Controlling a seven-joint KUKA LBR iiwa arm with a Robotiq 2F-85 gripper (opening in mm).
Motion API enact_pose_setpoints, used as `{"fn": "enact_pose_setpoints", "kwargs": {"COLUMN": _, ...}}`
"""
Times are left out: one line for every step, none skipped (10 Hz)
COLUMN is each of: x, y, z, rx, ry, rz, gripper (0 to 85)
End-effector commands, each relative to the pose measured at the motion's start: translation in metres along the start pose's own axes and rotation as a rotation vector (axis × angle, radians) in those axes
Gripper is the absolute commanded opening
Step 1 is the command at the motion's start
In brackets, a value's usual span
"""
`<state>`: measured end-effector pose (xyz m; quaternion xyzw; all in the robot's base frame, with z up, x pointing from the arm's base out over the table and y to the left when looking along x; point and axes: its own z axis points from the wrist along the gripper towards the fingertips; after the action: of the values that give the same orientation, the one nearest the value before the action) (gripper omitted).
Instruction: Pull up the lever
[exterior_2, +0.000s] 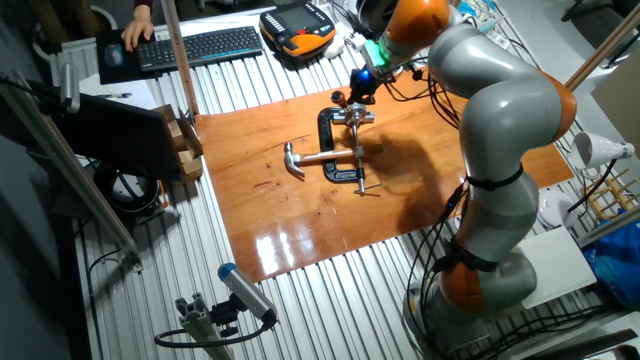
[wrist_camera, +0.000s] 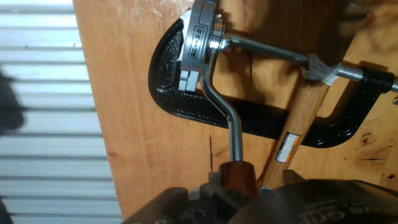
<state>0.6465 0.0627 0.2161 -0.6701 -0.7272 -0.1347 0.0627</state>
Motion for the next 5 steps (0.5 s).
{"fn": "enact_pose_setpoints", "kwargs": {"x": 0.0, "y": -0.001, "z": -0.002, "rx": 0.038, "ry": 0.002, "rz": -0.048, "gripper": 0.0}}
{"fn": "enact_pose_setpoints", "kwargs": {"x": 0.003, "y": -0.002, "z": -0.004, "rx": 0.075, "ry": 0.015, "rz": -0.109, "gripper": 0.0}}
{"fn": "enact_pose_setpoints", "kwargs": {"x": 0.007, "y": -0.001, "z": -0.005, "rx": 0.101, "ry": 0.005, "rz": -0.169, "gripper": 0.0}}
{"fn": "enact_pose_setpoints", "kwargs": {"x": 0.013, "y": 0.004, "z": -0.005, "rx": 0.127, "ry": -0.011, "rz": -0.193, "gripper": 0.0}}
{"fn": "enact_pose_setpoints", "kwargs": {"x": 0.018, "y": 0.007, "z": -0.005, "rx": 0.142, "ry": -0.024, "rz": -0.216, "gripper": 0.0}}
